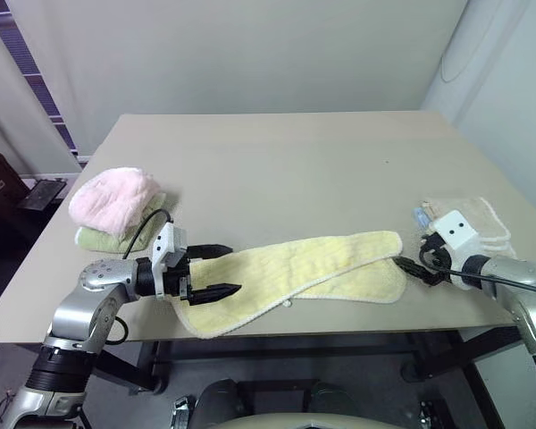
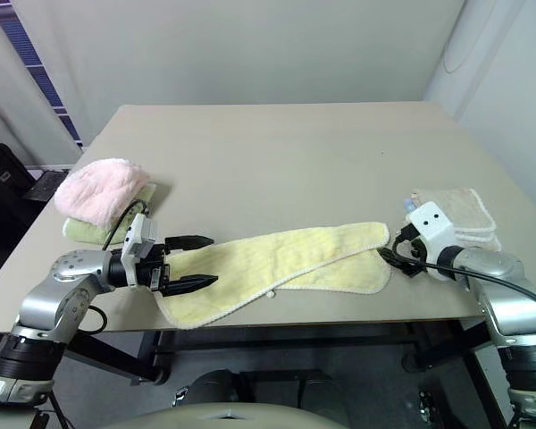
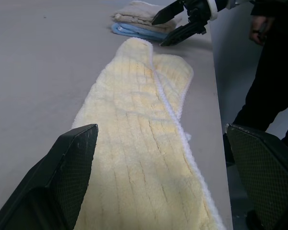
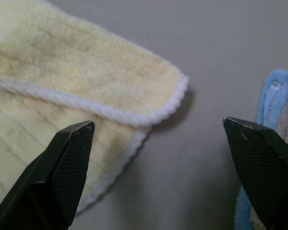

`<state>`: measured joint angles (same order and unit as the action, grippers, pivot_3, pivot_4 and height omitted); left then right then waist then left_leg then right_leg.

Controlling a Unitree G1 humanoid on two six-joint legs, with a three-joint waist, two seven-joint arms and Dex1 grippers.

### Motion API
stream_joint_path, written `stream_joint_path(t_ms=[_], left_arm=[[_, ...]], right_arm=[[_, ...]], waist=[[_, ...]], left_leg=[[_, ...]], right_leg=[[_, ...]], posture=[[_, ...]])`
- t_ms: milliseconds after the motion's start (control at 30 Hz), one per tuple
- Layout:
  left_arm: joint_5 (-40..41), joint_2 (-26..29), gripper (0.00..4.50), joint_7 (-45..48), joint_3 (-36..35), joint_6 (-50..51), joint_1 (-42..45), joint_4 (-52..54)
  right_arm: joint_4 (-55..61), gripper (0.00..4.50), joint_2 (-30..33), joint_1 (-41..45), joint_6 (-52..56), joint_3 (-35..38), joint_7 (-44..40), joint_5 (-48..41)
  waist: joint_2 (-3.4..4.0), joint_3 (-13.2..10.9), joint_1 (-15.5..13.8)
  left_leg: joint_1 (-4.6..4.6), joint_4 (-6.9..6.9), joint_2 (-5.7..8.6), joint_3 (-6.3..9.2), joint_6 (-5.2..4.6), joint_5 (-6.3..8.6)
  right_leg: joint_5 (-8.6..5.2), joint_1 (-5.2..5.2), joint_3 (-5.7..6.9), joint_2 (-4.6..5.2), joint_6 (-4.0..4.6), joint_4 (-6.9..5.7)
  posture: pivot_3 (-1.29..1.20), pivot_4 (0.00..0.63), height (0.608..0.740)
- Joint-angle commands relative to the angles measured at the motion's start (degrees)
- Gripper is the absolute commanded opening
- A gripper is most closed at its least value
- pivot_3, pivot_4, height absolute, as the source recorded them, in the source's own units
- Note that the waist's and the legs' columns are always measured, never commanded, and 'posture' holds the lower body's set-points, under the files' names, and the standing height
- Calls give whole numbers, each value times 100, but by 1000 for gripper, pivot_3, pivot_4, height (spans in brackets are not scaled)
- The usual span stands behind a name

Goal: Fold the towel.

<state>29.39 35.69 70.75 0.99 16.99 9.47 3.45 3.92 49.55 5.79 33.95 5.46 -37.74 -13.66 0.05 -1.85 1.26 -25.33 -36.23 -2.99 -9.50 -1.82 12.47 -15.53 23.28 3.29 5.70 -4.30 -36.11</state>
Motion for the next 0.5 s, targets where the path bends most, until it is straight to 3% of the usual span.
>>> stream_joint_path(t_ms=[33, 500], left_arm=[[-81, -79, 4500, 99, 20, -270, 108, -183], [-146, -247, 4500, -43, 94, -189, 104, 31]], right_arm=[[-352, 4477, -72, 279, -541, -211, 107, 443], [-1240, 4477, -532, 803, -1911, -540, 487, 1348]], waist=[[0, 0, 3], [1, 0, -6]], left_leg=[[1, -1, 0, 1, 0, 0], [-1, -5, 0, 2, 0, -1]], right_leg=[[0, 0, 0, -2, 0, -1], [1, -2, 0, -2, -1, -3]], posture=[[0, 0, 740], [0, 0, 740]])
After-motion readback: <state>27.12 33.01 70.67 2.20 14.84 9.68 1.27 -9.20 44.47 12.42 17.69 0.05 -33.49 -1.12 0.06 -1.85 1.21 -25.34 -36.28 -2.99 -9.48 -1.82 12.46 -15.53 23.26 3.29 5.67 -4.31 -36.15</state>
